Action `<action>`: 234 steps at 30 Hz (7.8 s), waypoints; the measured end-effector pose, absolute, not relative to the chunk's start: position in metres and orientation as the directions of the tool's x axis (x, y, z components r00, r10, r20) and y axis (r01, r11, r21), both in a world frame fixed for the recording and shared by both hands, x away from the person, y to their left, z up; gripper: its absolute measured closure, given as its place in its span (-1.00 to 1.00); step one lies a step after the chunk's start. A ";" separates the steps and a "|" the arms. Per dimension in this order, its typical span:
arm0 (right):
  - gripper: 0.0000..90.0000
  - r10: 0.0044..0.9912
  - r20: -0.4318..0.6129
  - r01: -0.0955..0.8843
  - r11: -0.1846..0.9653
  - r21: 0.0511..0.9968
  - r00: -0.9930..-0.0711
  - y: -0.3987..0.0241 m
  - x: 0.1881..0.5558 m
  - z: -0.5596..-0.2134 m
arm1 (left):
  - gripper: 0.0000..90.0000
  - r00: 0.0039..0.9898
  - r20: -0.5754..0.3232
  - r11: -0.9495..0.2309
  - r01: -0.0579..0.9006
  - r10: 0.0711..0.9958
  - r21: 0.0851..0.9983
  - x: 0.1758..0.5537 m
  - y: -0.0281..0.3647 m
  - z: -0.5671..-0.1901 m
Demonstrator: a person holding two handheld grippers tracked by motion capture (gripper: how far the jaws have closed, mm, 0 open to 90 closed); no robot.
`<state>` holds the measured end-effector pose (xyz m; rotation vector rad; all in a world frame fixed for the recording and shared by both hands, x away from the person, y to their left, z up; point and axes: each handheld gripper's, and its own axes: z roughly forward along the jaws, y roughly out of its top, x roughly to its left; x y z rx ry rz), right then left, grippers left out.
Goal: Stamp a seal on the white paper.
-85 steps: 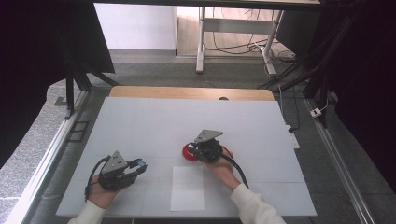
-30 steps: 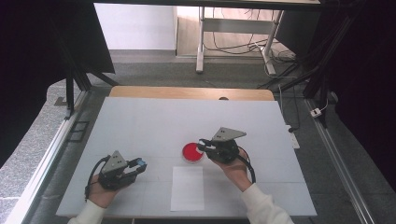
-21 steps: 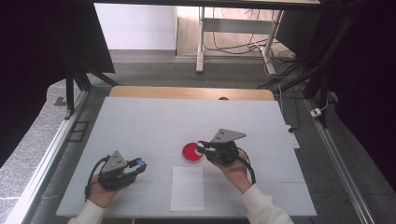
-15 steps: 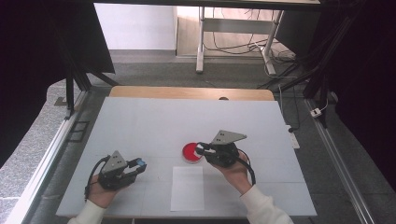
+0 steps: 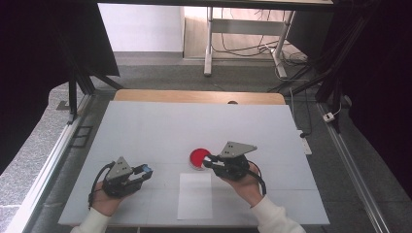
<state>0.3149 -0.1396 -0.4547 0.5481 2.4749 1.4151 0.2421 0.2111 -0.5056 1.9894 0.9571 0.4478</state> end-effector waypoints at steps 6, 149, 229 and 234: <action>0.67 0.415 -0.017 0.201 0.475 0.857 -0.910 -0.138 0.310 -0.457 | 0.45 0.640 -0.044 -0.335 0.457 0.767 0.824 0.242 0.211 -0.506; 0.68 0.323 -0.053 0.184 0.658 0.730 -0.945 -0.106 0.287 -0.514 | 0.45 0.644 -0.048 -0.333 0.456 0.763 0.825 0.241 0.209 -0.506; 0.67 0.448 0.019 0.227 0.415 0.881 -0.894 -0.144 0.302 -0.473 | 0.45 0.641 -0.051 -0.331 0.460 0.765 0.824 0.243 0.212 -0.507; 0.66 0.472 0.038 0.233 0.363 0.902 -0.881 -0.155 0.306 -0.464 | 0.45 0.641 -0.048 -0.332 0.458 0.766 0.825 0.243 0.211 -0.507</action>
